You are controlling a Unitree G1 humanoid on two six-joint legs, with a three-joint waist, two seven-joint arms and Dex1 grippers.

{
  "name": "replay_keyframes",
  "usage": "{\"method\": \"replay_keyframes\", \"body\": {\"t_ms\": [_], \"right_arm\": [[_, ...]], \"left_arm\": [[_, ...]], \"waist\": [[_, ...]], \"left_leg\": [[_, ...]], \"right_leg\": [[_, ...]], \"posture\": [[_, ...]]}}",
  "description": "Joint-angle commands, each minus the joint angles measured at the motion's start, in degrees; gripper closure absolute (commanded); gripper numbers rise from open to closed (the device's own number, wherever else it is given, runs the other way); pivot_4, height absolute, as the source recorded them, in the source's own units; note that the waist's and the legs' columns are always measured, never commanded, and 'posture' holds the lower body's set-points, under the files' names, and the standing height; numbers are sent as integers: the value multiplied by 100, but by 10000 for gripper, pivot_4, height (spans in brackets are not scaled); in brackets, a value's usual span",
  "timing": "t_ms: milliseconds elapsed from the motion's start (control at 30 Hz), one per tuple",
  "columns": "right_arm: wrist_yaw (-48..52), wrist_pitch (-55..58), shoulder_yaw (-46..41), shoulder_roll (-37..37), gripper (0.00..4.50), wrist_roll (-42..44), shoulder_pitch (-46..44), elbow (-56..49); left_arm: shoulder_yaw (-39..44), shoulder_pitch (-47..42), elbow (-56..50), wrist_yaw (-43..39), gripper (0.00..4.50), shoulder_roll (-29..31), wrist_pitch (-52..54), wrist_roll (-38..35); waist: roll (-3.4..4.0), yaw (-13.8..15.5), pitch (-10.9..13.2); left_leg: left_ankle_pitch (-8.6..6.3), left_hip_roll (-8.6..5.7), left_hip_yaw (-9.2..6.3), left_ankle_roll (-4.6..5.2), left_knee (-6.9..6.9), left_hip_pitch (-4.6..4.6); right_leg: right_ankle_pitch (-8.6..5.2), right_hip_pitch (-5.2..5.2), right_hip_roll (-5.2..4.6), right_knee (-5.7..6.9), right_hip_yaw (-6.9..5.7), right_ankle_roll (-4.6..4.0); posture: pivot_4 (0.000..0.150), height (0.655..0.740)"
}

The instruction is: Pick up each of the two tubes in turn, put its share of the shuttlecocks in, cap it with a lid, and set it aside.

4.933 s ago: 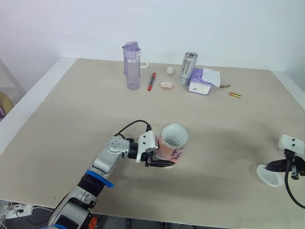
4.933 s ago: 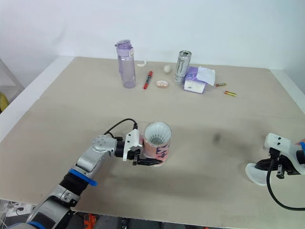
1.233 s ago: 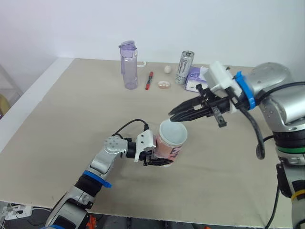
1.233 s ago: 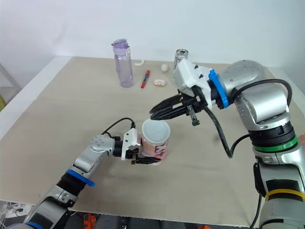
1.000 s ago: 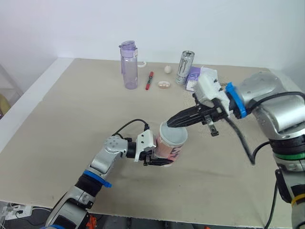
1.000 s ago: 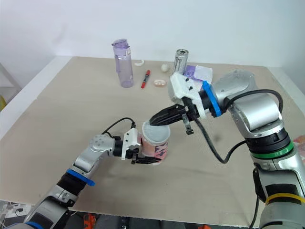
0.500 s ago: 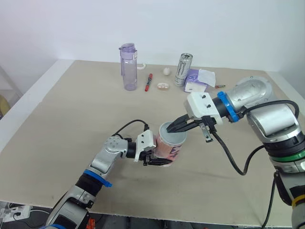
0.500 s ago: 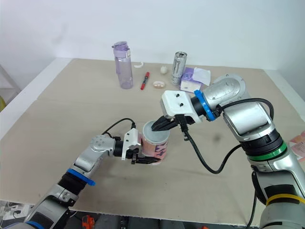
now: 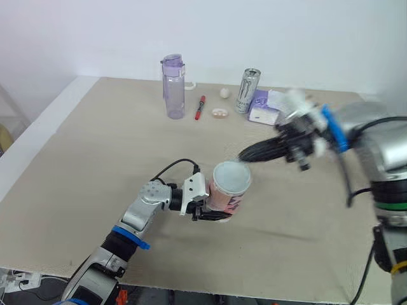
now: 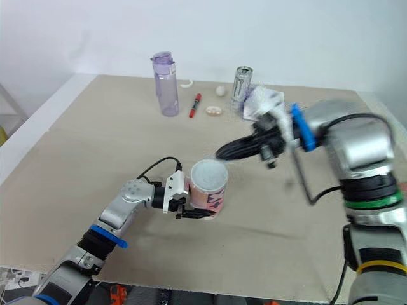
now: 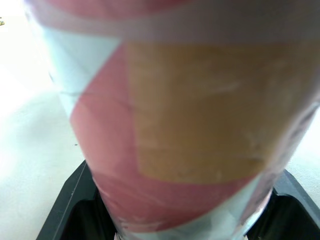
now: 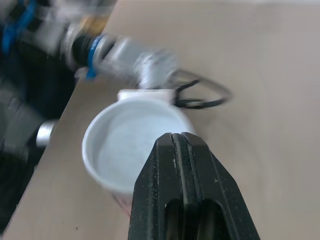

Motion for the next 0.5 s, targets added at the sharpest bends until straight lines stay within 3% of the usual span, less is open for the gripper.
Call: {"method": "replay_keyframes", "body": {"t_ms": [33,267,300,333,400,500], "right_arm": [[-421,187,-864,20,44319,501,454,-135],[-1036,-763,-1571,190,44319,158,2419,-313],[-1062,-1011,-1535,211,45000,35,2603,-322],[-1084,-1252,-1482,244,45000,-92,2821,-347],[-1082,-1623,-1360,350,38474,-252,3266,-489],[-1053,-1947,-1211,441,28668,-323,3584,-595]], "left_arm": [[92,13,147,131,17527,103,100,99],[103,8,79,11,17527,91,58,-32],[111,7,77,-16,10746,93,52,-56],[106,4,73,-62,7138,106,24,-67],[108,-8,55,-147,0,131,-59,-87],[124,-32,38,-211,0,178,-103,-115]], "waist": [[-1,0,1],[8,-5,6],[12,-10,12],[15,-13,14],[18,-23,21],[14,-17,23]], "left_leg": [[0,-5,-1,0,-2,-1],[1,-7,-1,2,1,-3],[1,-7,-3,2,4,0],[1,-7,0,2,4,-4],[1,-8,2,2,3,-6],[1,-4,-14,2,-2,-13]], "right_leg": [[-1,1,3,-1,-3,1],[-19,4,15,0,-11,42],[-23,14,20,0,-14,46],[-19,5,23,1,-9,46],[-18,1,26,1,-2,49],[-25,3,48,1,4,48]], "posture": [[1500,7400],[1500,7400],[1500,7400],[1500,7400],[1500,7400],[1500,7400]]}}
